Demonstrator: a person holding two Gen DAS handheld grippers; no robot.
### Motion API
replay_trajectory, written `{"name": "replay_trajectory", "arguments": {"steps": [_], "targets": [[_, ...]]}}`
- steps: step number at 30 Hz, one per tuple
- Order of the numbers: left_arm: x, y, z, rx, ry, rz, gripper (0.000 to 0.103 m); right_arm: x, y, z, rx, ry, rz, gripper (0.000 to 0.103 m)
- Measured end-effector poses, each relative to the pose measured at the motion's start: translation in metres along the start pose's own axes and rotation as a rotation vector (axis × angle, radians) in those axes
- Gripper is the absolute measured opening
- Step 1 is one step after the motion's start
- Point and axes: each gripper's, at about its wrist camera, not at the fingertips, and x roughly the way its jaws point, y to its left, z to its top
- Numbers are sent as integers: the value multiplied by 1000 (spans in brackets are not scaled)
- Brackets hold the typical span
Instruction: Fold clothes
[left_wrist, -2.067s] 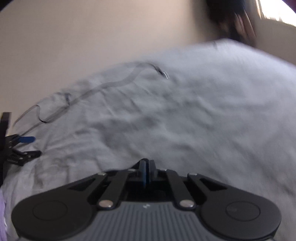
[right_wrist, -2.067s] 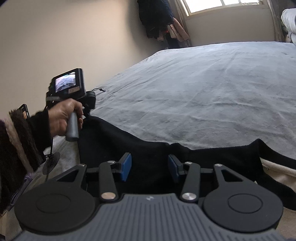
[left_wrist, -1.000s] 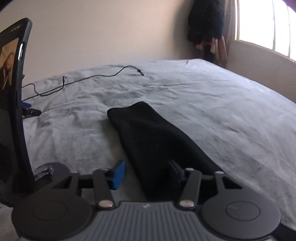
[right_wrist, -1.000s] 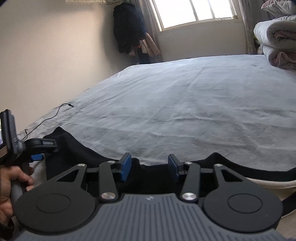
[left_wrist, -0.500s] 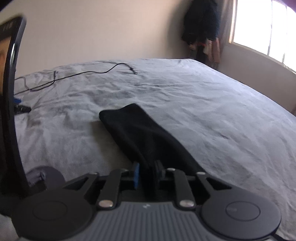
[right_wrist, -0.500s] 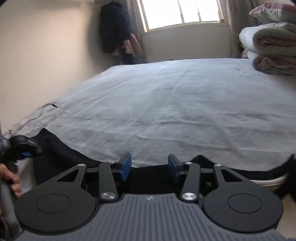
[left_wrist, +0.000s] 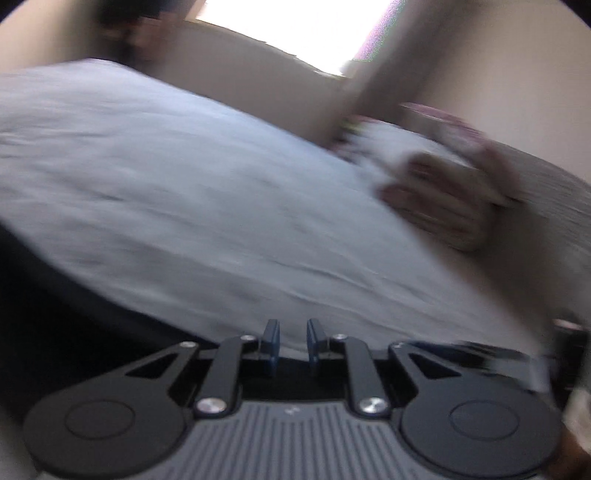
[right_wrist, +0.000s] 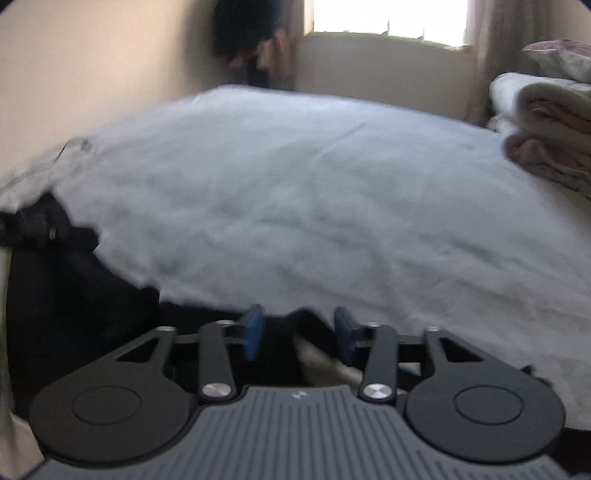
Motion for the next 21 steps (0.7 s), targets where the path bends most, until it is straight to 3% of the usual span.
{"name": "replay_trajectory", "arguments": {"steps": [1,3,5,10,11,13,15,17,19,21], "targets": [[8,-3,-3,18,26,9,16,1,4,-2,-20,-10,-7,28],[23,-10,-8,63,68,128,16,1,7,-3,-28,-23,-36,20],[36,-16,-13,116,93,237,3,3,6,-1,-7,-27,-74,18],[45,-40,-15,280,83,389,3,7,14,-2,-16,-34,-127,21],[46,-44,-14,304,86,406,3,3,16,-1,-24,-38,-131,28],[42,-47,-10,307,87,401,11,-7,11,1,9,-37,-116,34],[32,-44,-5,276,57,375,52,-26,-4,1,83,-44,-102,47],[25,-41,0,239,12,386,69,-48,-23,-5,169,-53,-98,50],[21,-37,4,198,-19,397,71,-72,-46,-16,244,-48,-113,50],[23,-29,5,151,0,387,71,-93,-67,-29,283,-39,-169,53]]}}
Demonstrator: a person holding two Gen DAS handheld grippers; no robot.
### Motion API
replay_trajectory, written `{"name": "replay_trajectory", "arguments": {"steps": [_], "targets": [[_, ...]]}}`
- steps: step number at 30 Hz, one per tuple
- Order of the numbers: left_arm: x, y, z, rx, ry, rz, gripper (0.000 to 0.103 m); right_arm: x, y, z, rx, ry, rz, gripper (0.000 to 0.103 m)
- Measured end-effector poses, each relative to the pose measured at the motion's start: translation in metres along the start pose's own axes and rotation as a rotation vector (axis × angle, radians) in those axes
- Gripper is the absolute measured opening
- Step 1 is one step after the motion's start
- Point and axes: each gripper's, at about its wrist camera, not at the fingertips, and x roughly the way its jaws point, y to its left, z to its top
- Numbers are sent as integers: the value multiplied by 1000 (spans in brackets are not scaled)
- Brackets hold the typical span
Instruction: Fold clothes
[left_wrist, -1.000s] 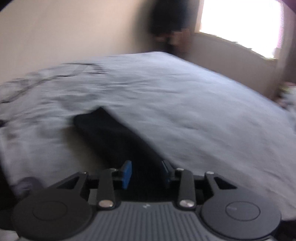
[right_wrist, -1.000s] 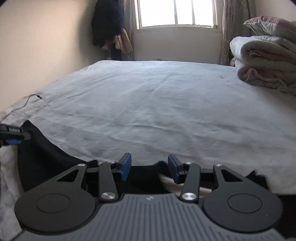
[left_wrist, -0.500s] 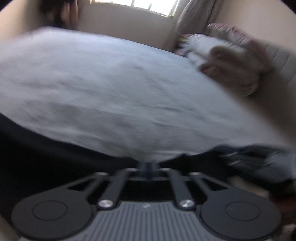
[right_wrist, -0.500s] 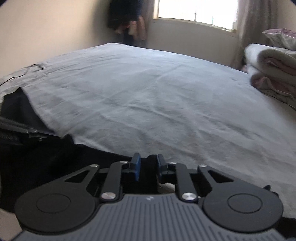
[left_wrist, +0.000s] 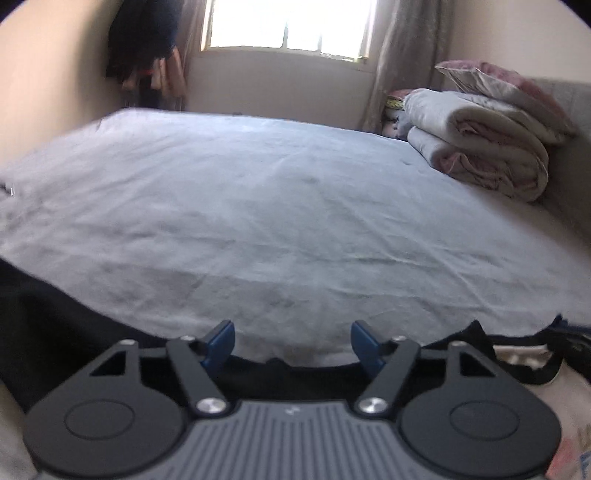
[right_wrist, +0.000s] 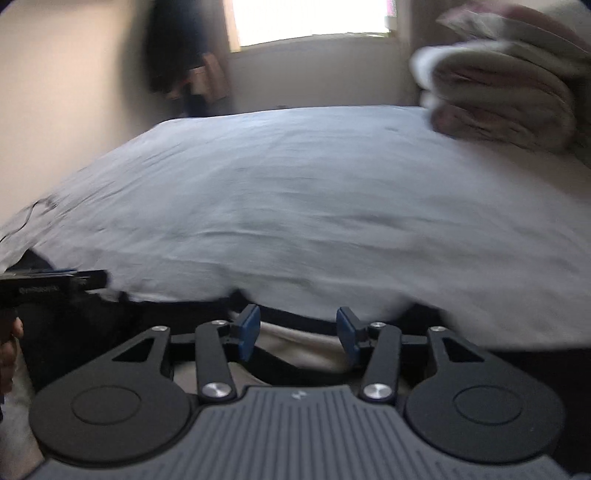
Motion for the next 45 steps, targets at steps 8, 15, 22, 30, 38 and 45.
{"name": "replay_trajectory", "arguments": {"steps": [8,15,22,30,38,45], "targets": [[0,10,-1,-56,12,-22,72,-74,-121,-35,206,33,-262,63],[4,10,-3,-93,4,-105,72,-111,-185,-68,364,24,-437,63],[10,5,-6,-101,16,-137,72,-127,-232,-86,509,-32,-473,63],[14,9,-9,-134,3,-165,72,-130,-287,-91,825,-220,-375,58],[13,20,-9,-216,-16,-212,71,-133,-324,-97,1099,-359,-341,34],[15,26,-9,-250,-13,-220,71,-142,-334,-98,1181,-394,-289,20]]}}
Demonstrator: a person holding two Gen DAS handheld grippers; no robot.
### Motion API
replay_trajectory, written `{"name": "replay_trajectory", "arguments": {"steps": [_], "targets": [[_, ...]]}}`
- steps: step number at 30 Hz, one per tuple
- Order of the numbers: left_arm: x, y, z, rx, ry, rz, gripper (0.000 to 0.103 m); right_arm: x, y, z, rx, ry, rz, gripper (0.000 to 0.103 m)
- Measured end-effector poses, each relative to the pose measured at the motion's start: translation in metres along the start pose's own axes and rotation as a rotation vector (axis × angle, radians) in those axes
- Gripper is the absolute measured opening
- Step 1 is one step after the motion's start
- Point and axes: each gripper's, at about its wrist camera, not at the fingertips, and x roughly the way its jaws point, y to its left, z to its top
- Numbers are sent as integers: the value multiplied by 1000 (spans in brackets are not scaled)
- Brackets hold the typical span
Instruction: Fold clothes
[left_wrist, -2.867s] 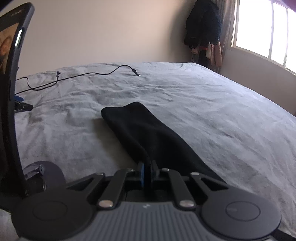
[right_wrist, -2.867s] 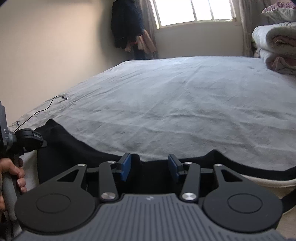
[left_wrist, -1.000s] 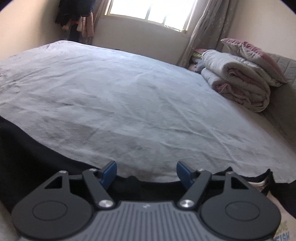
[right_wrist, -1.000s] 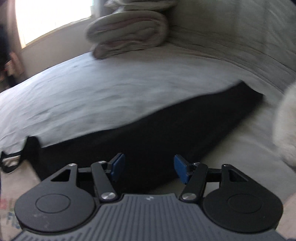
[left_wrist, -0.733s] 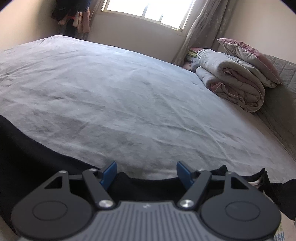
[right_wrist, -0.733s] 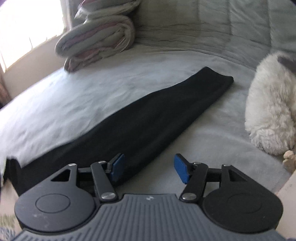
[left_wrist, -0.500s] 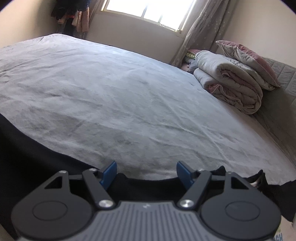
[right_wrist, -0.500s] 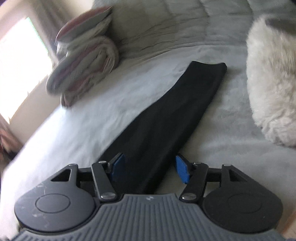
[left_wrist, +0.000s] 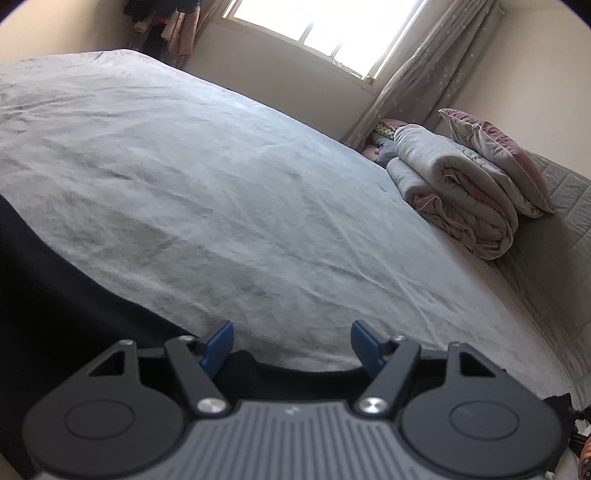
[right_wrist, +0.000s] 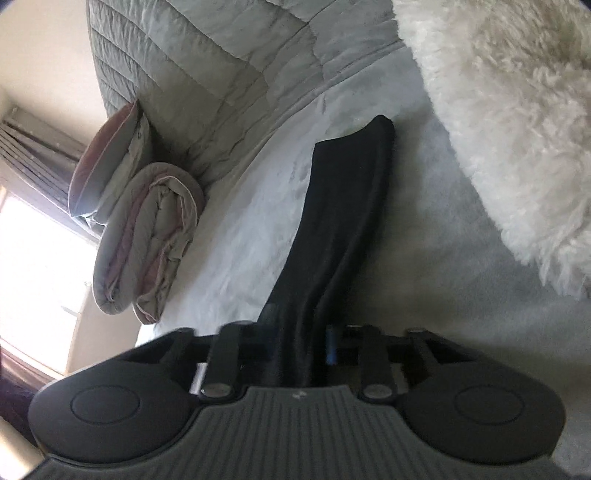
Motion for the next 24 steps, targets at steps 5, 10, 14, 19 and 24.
{"name": "replay_trajectory", "arguments": {"steps": [5,10,14,19,24], "targets": [[0,2,0,-10,-2,2,71,-20,15,2,-41,2,78,17],[0,2,0,0,-1,8,71,-39,39,2,-104,7,142,15],[1,1,0,12,1,15,71,-50,58,-1,-149,13,189,15],[1,5,1,-5,1,5,71,-62,82,-9,-203,23,259,14],[0,6,1,-14,3,-4,71,-77,101,-25,-225,47,350,14]]}}
